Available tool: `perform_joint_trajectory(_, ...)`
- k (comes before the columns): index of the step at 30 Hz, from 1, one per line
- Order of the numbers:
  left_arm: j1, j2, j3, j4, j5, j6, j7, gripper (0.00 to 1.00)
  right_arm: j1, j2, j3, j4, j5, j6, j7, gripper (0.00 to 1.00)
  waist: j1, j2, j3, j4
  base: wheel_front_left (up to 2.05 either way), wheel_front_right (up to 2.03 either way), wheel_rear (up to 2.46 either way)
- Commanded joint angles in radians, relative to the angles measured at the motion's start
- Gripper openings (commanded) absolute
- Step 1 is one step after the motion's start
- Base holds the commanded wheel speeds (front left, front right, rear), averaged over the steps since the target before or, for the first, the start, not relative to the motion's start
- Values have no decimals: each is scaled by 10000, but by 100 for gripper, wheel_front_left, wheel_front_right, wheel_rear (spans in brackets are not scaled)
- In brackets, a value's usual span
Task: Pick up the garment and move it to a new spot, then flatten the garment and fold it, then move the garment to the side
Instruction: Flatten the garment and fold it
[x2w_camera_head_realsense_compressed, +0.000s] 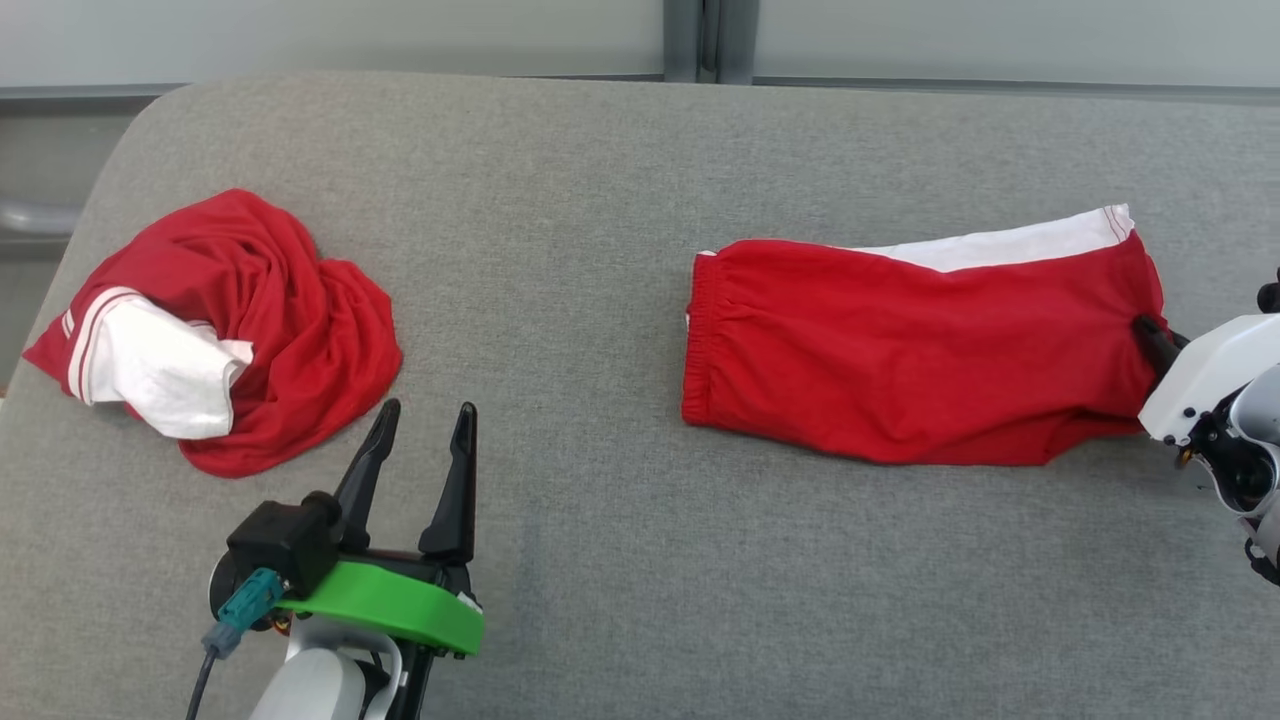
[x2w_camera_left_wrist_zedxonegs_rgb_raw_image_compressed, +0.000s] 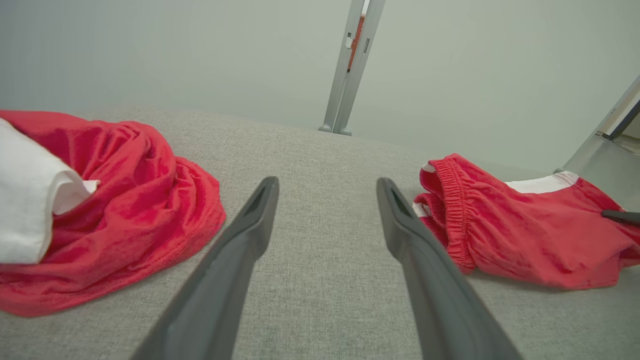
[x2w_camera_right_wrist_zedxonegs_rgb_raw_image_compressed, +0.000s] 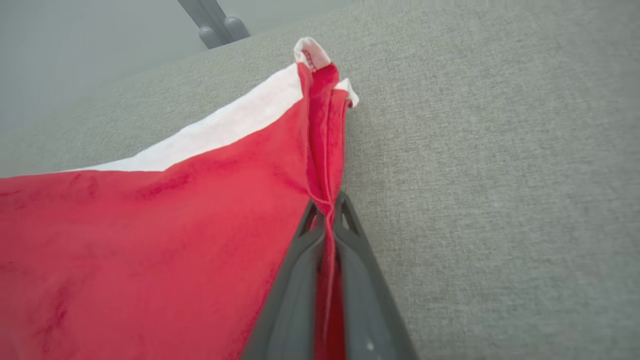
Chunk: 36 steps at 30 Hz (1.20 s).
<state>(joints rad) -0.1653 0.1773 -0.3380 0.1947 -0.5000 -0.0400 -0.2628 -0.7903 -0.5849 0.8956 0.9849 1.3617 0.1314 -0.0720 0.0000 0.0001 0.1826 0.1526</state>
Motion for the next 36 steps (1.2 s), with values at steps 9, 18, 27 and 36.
perform_joint_trajectory(9, 209, -4, -138, 198, -70, -90, -24, 100, -673, 53, 651, -483, -713, -12, -483, 0, 0, -1, -412, -110, 0, 0, 0)
perform_joint_trajectory(18, 329, -171, -173, 410, -191, -80, -26, 100, -1400, 1120, 1647, -815, -1347, -11, -79, 0, 0, -1, -680, 643, 0, 0, 0)
perform_joint_trajectory(27, 452, -305, -59, 570, -269, -154, -27, 100, -1389, 2320, 2487, -502, -1511, -12, 399, 0, 0, -1, -854, 1315, 0, 0, 0)
perform_joint_trajectory(36, 585, -446, 165, 585, -211, -222, -28, 100, -1183, 2949, 2936, -192, -1459, -12, 240, 23, 0, -1, -808, 1225, 0, 0, 0)
